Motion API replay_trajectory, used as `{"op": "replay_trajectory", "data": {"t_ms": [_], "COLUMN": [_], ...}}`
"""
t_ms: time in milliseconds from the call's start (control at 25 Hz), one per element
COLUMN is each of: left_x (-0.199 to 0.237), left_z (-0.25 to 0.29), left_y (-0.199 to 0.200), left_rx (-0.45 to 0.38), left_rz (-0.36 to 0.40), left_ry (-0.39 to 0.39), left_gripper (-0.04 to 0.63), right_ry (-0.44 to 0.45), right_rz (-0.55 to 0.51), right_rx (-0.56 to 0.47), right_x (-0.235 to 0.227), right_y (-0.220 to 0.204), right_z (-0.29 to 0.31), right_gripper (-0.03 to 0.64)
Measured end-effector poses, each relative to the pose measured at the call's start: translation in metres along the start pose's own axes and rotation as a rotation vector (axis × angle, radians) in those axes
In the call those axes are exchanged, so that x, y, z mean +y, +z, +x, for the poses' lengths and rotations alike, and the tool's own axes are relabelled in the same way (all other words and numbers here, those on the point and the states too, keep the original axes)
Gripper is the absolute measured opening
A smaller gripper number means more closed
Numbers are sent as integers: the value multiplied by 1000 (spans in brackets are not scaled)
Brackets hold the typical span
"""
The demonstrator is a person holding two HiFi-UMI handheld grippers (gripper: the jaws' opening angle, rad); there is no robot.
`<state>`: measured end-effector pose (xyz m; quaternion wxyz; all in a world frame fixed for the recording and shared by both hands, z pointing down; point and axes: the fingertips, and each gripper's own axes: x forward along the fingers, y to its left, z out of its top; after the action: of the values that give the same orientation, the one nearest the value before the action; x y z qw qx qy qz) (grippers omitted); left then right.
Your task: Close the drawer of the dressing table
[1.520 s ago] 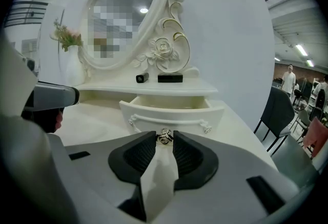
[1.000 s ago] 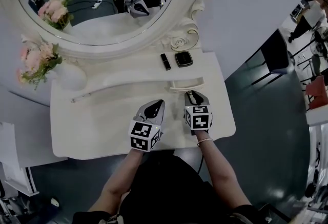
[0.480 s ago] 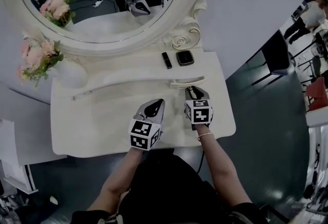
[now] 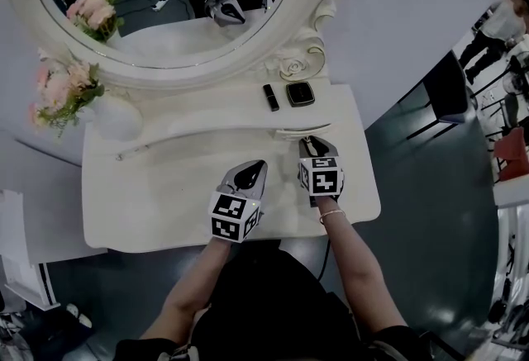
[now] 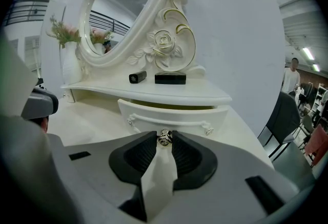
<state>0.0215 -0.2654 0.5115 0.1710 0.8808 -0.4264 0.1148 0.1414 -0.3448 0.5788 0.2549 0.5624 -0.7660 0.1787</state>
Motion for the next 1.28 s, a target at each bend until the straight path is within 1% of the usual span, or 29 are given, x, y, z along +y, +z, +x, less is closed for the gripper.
{"op": "replay_trajectory", "data": {"t_ms": [840, 1280], "left_x": [10, 9], "left_z": [-4, -8], "left_y": [0, -2], "left_rx": [2, 2], "left_rz": [-3, -6], "left_ry": [27, 32], "left_gripper": [5, 5], "right_ry": [4, 0], "right_rz": [-5, -18], "right_rx": [4, 8], "right_x": [-3, -2], "right_y": [16, 17], "right_z": [18, 19], "right_gripper": [86, 87]}}
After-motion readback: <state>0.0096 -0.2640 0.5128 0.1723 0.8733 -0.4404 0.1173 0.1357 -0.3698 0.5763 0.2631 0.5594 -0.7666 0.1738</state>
